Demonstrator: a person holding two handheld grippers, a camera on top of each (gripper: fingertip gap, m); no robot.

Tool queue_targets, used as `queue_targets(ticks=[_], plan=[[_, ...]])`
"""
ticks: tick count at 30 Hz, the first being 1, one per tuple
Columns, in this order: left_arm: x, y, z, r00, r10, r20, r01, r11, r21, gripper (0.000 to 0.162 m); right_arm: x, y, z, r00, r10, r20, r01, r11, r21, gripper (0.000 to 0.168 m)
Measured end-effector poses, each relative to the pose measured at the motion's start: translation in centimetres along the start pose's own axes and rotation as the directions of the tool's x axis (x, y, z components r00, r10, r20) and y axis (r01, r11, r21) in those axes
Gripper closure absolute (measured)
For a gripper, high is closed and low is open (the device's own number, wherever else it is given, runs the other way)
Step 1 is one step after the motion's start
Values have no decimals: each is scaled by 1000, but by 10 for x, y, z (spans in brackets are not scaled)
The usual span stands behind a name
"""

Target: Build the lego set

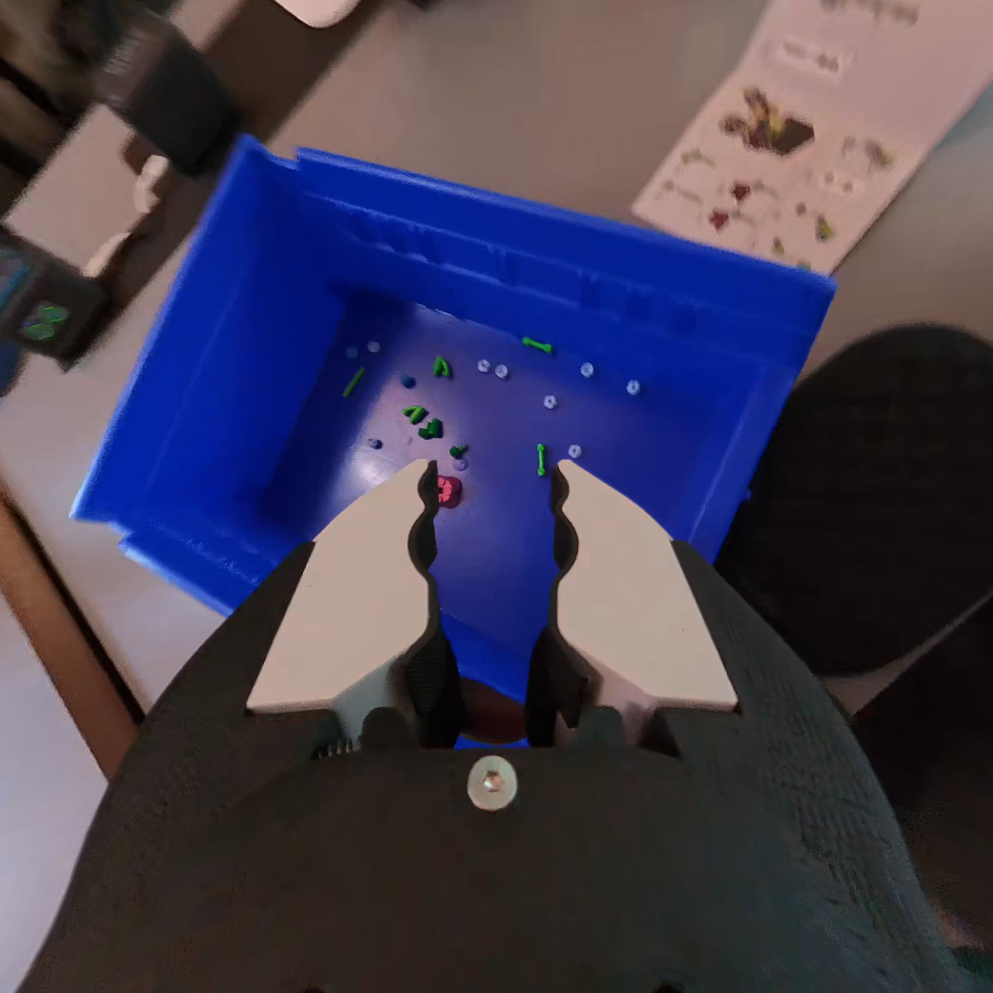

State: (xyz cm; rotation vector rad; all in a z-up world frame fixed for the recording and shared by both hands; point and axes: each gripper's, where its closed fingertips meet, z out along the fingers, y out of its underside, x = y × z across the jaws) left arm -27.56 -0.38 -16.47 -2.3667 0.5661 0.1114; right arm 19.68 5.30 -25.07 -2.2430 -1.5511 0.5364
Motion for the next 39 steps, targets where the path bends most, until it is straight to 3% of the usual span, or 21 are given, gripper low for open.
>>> queue_targets(ticks=[3, 7, 13, 21, 39], plan=[[-7, 16, 23, 989, 85, -120, -102, 985, -137, 121, 4, 3, 1, 1000, 18, 7, -18, 1000, 10, 153], [-16, 38, 45, 977, 94, -191, -156, 927, -342, 121, 3, 4, 0, 999, 14, 29, -15, 999, 41, 153], [-23, 61, 69, 949, 205, -239, -308, 765, -565, 123, 5, -3, -3, 999, 2, 41, -6, 996, 94, 153], [-28, 70, 86, 944, 187, -273, -321, 717, -619, 123, 12, 1, -4, 999, 17, 32, -21, 994, 110, 153], [-21, 84, 91, 938, 104, -330, -307, 689, -656, 124, 12, 2, 3, 999, 10, 34, -13, 996, 85, 153]])
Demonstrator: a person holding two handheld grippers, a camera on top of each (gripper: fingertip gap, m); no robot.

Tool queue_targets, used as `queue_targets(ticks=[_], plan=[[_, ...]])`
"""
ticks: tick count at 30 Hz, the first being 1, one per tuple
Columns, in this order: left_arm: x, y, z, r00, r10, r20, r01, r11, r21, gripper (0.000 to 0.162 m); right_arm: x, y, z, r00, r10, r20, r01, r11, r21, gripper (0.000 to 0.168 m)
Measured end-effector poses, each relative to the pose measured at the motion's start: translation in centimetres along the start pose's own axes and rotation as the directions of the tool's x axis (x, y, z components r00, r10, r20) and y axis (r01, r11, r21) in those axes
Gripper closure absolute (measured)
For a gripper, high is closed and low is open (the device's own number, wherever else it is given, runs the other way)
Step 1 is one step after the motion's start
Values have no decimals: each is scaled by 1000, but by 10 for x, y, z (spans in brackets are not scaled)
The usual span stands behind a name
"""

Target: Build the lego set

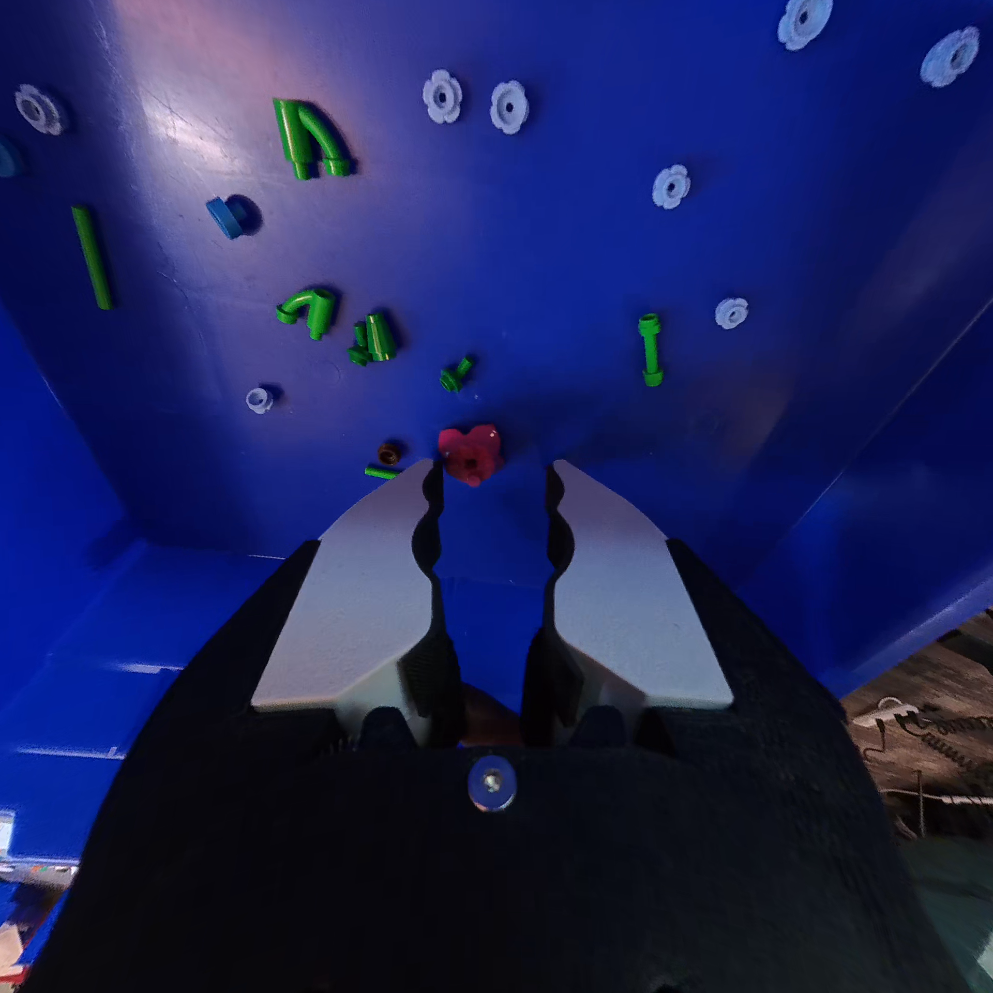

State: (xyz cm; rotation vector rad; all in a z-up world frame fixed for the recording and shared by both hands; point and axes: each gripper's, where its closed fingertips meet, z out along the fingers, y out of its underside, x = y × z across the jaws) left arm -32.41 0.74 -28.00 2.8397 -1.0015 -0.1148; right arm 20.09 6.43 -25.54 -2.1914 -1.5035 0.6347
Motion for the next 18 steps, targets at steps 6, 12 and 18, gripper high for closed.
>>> queue_targets(ticks=[6, 12, 18], plan=[[-12, -2, -20, 1000, -21, 14, 19, 994, 105, 121, 3, -1, -1, 1000, 7, -4, -7, 1000, 5, 153], [-22, -13, -23, 998, -8, 62, -1, 990, 139, 123, 1, -3, 2, 1000, -10, -1, 10, 1000, 4, 152], [-15, -28, -14, 997, 51, 56, -60, 984, 170, 130, 0, -2, 0, 1000, -18, -10, 18, 1000, 8, 152]])
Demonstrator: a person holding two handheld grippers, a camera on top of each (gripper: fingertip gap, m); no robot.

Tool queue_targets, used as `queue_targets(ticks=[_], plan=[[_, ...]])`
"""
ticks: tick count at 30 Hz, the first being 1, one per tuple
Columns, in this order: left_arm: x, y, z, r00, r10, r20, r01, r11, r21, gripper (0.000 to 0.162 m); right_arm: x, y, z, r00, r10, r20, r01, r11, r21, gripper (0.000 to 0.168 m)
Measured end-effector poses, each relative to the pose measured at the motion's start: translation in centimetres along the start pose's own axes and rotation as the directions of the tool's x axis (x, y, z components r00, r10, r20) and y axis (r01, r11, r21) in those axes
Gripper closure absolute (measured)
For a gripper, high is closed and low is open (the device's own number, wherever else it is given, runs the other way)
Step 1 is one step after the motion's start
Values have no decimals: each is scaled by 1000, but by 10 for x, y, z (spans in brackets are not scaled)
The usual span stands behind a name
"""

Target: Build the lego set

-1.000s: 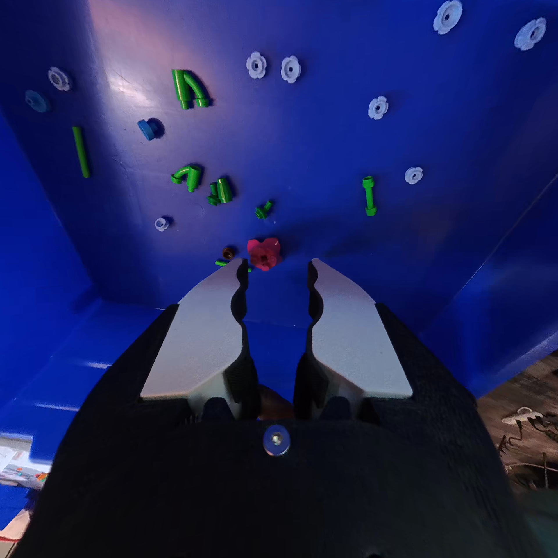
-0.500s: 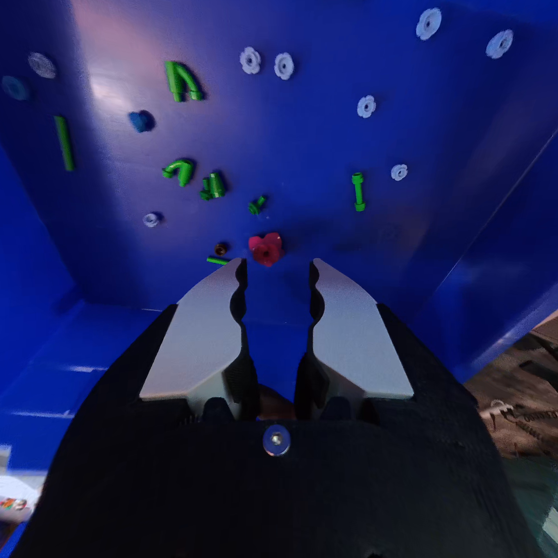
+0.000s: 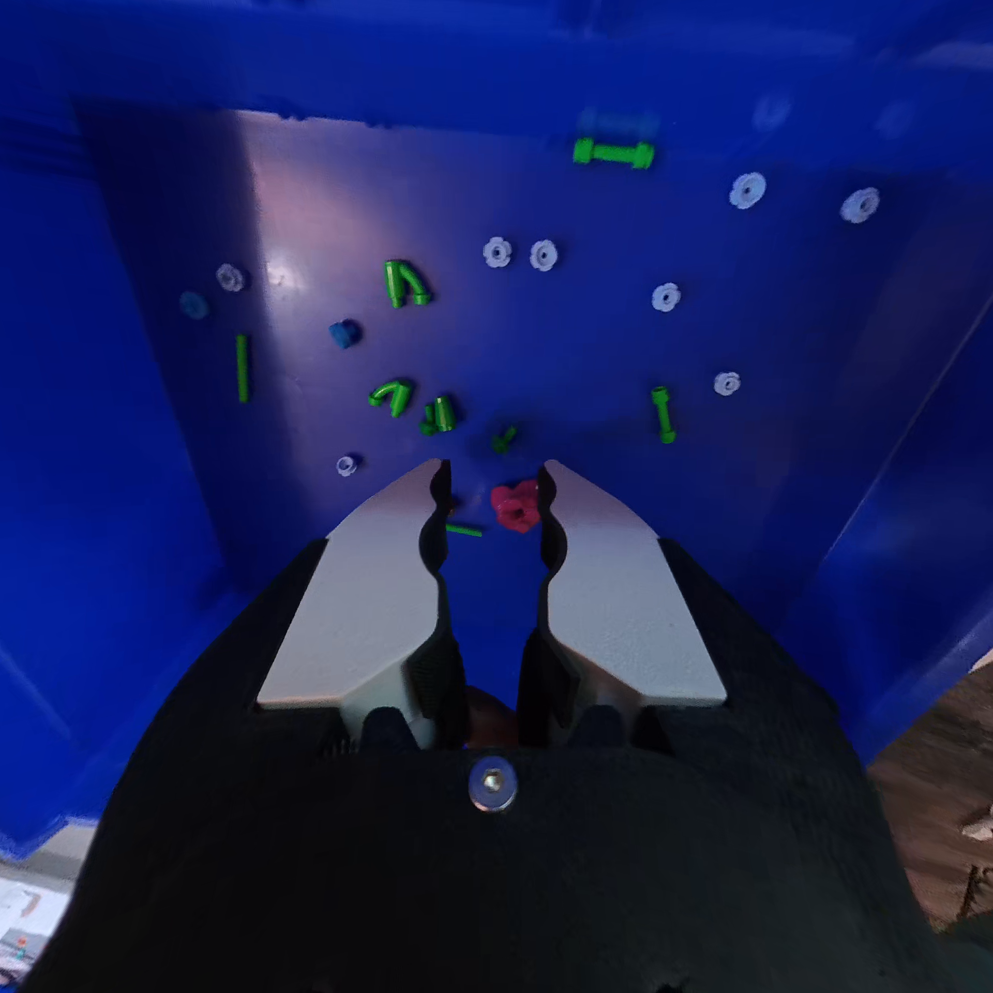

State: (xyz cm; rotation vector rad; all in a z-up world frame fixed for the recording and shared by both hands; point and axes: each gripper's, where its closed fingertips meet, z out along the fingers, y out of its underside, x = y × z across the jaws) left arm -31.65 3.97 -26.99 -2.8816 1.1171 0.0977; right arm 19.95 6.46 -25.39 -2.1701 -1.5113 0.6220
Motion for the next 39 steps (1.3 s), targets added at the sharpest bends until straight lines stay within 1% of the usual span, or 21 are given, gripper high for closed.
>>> queue_targets(ticks=[5, 8, 12, 14, 16, 18, 20, 22, 24, 26, 28, 31, 33, 36, 39], plan=[[3, 3, 5, 998, 68, -10, -68, 998, -4, 137, 1, -1, 0, 1000, -7, -4, 7, 1000, 9, 152], [1, 2, 7, 999, 48, -13, -48, 999, 18, 145, 3, 0, 2, 1000, -5, 4, 5, 1000, -12, 152], [1, -3, 9, 998, 62, -23, -60, 996, 68, 145, 7, -2, 2, 1000, -8, 3, 9, 1000, -23, 152], [2, -5, 11, 997, 74, -23, -72, 995, 70, 146, 8, -5, 1, 1000, -13, -3, 13, 1000, -18, 152], [4, -6, 12, 996, 80, -36, -78, 994, 72, 153, 9, -7, 0, 1000, -18, -8, 18, 1000, -13, 152], [4, -6, 12, 996, 78, -34, -76, 995, 64, 153, 8, -7, -1, 1000, -24, -10, 24, 1000, -12, 152], [4, -6, 12, 996, 89, -18, -88, 994, 59, 154, 6, -6, -1, 999, -30, -12, 30, 999, -10, 152], [0, -7, 9, 996, 83, 36, -85, 994, 68, 154, 4, -6, -2, 999, -33, -14, 33, 999, -5, 152], [-4, -14, -2, 994, 51, 102, -64, 990, 128, 154, 3, -7, -4, 999, -41, -17, 41, 999, 20, 152], [-8, -24, -23, 979, 13, 202, -56, 977, 207, 154, 1, -14, -5, 998, -56, -10, 57, 996, 69, 152], [-5, -36, -48, 952, -11, 305, -84, 951, 296, 154, 1, -28, -5, 997, -78, -14, 79, 988, 134, 152], [12, -55, -86, 891, -29, 454, -175, 899, 401, 155, 0, -61, -7, 993, -116, -17, 116, 958, 262, 151], [32, -70, -108, 848, -28, 529, -256, 852, 457, 155, -6, -87, -11, 992, -128, -13, 124, 924, 362, 150], [72, -99, -135, 805, -21, 593, -373, 760, 532, 155, -28, -129, -20, 988, -153, 25, 114, 829, 548, 150], [118, -132, -153, 794, 1, 608, -468, 638, 611, 155, -57, -165, -28, 978, -189, 85, 74, 702, 708, 151]])
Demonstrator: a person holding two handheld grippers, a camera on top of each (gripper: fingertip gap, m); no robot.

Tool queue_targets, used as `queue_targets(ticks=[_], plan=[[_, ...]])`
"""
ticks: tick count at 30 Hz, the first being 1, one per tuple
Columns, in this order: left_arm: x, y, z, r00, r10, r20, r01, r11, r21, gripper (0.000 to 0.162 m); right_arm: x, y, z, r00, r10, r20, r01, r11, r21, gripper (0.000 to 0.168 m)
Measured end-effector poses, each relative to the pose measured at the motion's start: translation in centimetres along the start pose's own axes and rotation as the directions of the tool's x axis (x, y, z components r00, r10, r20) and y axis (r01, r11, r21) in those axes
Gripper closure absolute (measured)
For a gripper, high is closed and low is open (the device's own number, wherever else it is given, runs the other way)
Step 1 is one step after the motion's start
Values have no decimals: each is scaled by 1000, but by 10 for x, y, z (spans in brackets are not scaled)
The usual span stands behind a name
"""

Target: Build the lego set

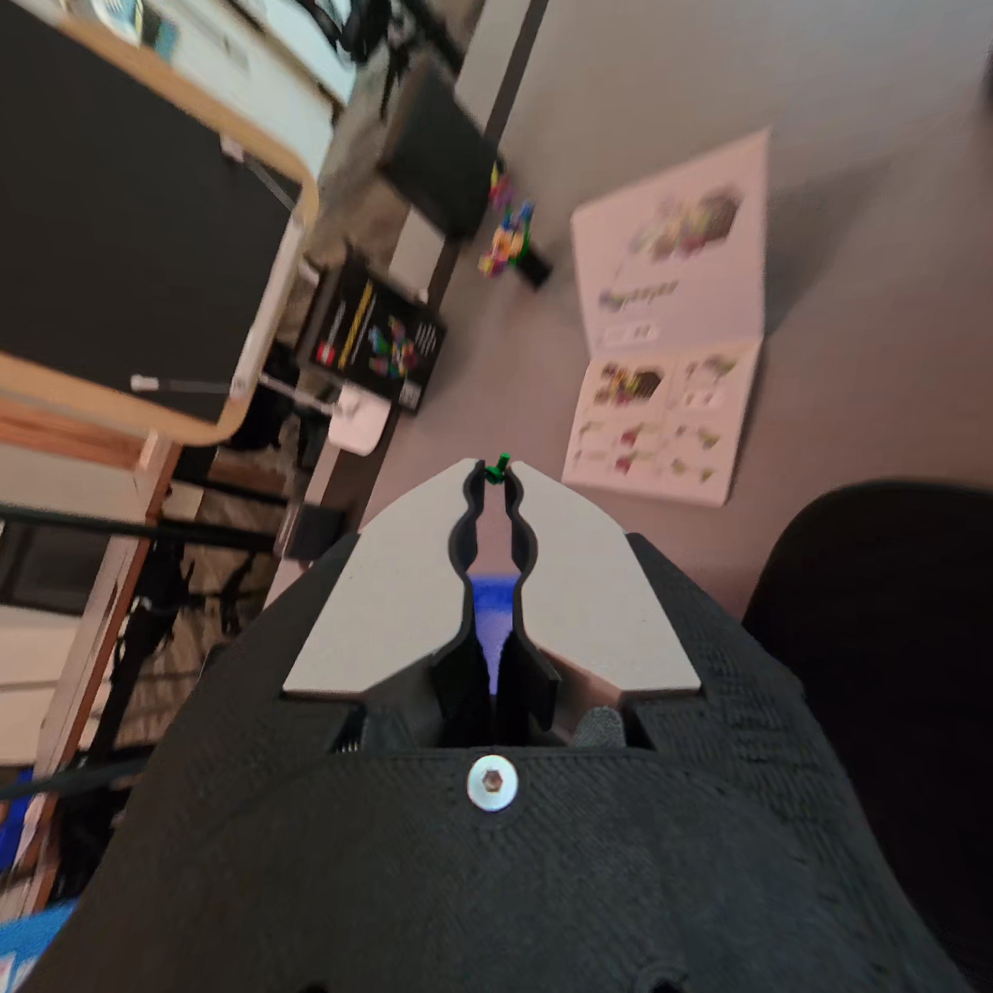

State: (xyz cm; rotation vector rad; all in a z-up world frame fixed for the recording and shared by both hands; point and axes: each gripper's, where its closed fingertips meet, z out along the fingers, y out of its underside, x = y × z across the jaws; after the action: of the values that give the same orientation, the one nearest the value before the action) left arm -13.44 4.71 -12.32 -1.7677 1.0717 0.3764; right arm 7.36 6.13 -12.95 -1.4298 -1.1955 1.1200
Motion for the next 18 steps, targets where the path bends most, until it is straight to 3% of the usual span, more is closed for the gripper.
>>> queue_targets(ticks=[7, 13, 18], plan=[[39, -85, 7, 999, 53, -3, -50, 958, 283, 155, -40, -28, 43, 996, -10, 87, -9, 977, 213, 151], [41, -94, 16, 981, 147, 129, -184, 919, 349, 155, -31, -45, 51, 927, 306, 217, -368, 855, 366, 155], [50, -98, 22, 957, 226, 183, -280, 890, 359, 155, -30, -42, 59, 894, 382, 234, -445, 814, 373, 156]])
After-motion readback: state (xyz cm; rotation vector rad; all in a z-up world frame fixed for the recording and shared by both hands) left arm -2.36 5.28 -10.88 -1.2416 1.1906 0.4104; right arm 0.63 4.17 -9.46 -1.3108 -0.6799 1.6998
